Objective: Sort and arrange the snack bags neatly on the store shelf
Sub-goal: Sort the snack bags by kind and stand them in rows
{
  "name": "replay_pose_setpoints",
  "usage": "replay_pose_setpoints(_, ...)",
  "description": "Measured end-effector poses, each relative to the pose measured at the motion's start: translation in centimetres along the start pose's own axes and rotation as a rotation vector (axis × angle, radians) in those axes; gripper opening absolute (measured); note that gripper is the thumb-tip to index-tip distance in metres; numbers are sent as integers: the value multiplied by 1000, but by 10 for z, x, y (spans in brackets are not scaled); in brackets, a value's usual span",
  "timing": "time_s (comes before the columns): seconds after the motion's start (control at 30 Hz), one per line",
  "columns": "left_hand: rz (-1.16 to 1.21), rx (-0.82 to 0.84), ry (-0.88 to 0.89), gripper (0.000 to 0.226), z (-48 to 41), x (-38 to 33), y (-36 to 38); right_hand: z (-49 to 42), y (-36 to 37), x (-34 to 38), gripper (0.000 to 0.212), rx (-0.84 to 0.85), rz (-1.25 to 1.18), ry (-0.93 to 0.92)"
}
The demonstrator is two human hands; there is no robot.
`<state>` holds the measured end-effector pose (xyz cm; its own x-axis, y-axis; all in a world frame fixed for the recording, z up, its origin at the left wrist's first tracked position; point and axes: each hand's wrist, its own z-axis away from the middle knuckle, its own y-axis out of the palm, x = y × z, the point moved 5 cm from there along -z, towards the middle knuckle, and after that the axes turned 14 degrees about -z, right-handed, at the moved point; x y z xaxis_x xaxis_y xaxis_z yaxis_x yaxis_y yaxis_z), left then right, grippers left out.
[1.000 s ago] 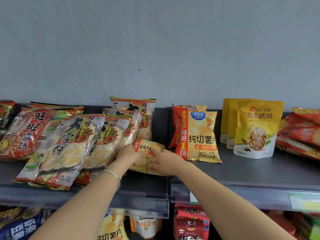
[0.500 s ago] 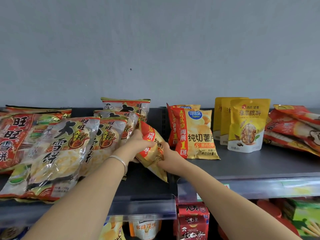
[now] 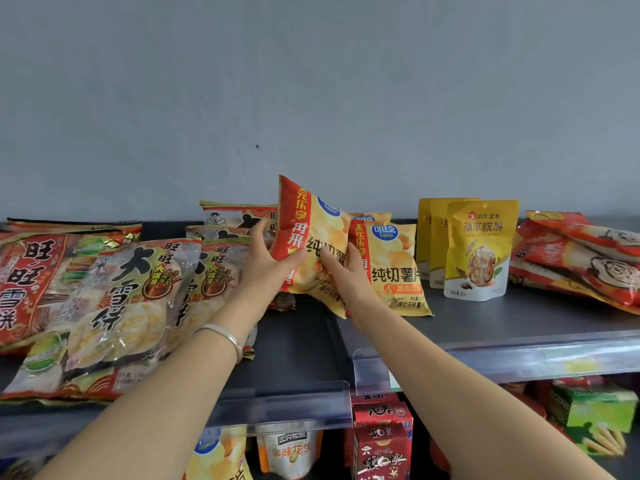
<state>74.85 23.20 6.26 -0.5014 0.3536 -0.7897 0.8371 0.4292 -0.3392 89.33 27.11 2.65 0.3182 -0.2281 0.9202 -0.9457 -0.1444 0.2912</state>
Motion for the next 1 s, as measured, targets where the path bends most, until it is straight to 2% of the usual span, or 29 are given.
replay_pose_setpoints(0.1,55,72,80,77,10,-4,21,8,-21,22,74,-72,93,-204)
replay_pose_setpoints(0.23,144,154,150,72,19,-18,62,15,-61,40,60,-231,212,-312)
replay_pose_setpoints(0.33,56,336,141,82,25,-19,101,23,-94,42,58,-300,385,-317)
replay_pose_setpoints(0.4,7,440,117,93,33,-11,122,27,-114,35,55,-322,475,-256)
replay_pose_setpoints(0.47,-3,472,94,97,40,-2,136,29,-127,27,54,-308,552,-170)
replay_pose_setpoints(0.57,-32,432,48,99,45,14,143,30,-131,19,51,-272,629,-80)
replay_pose_setpoints(0.73,45,310,47,94,48,22,144,33,-132,17,46,-273,687,-106)
replay_pose_setpoints(0.8,5,179,95,88,48,16,139,32,-133,16,51,-287,694,-155)
replay_pose_setpoints(0.9,-144,-97,223,74,45,-1,124,32,-136,20,70,-316,732,-237)
replay_pose_setpoints(1.0,-224,-251,421,50,39,-22,117,31,-146,26,64,-319,752,-294)
